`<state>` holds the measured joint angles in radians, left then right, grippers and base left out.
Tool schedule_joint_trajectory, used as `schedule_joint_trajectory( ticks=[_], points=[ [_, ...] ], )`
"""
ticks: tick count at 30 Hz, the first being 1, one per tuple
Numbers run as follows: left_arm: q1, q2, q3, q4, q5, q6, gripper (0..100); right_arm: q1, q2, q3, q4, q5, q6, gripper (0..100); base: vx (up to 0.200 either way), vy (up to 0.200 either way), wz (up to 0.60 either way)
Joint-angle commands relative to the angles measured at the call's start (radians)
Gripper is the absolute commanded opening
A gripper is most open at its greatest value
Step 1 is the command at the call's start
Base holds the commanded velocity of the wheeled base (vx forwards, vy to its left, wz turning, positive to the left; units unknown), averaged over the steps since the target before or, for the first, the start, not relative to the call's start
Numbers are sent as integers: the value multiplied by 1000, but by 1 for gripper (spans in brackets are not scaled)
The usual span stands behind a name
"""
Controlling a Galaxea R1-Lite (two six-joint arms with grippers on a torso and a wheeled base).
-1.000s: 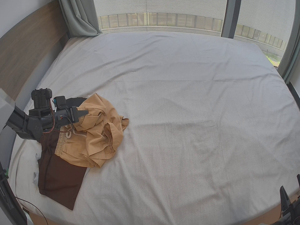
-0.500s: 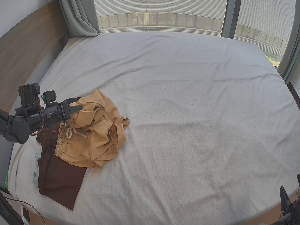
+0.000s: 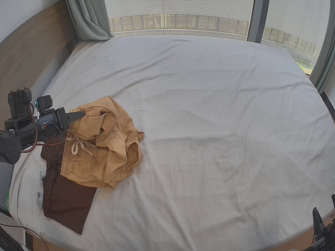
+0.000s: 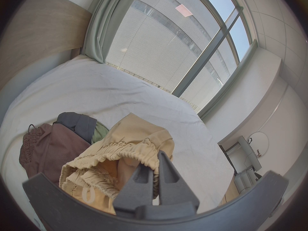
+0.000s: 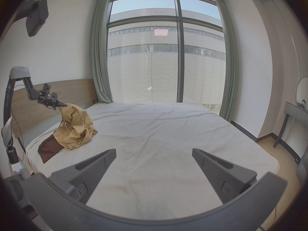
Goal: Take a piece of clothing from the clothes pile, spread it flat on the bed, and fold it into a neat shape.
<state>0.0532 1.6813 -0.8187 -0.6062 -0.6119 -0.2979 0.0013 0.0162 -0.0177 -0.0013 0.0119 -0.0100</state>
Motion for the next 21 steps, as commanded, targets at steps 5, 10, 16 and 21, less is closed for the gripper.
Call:
schedule_joint_trajectory(
  ticks=[5, 10, 16, 21],
  points=[
    [17, -54, 30, -1, -28, 0, 0, 0, -15, 16, 0, 0, -1, 100, 0, 0, 0],
    [14, -100, 73, 0, -31, -3, 0, 0, -15, 16, 0, 0, -1, 100, 0, 0, 0],
    [-1, -164, 101, 0, -54, -67, 0, 0, -15, 16, 0, 0, 1, 100, 0, 0, 0],
    [-33, -226, 104, 2, -48, -161, 0, 0, -15, 16, 0, 0, 1, 100, 0, 0, 0]
  ],
)
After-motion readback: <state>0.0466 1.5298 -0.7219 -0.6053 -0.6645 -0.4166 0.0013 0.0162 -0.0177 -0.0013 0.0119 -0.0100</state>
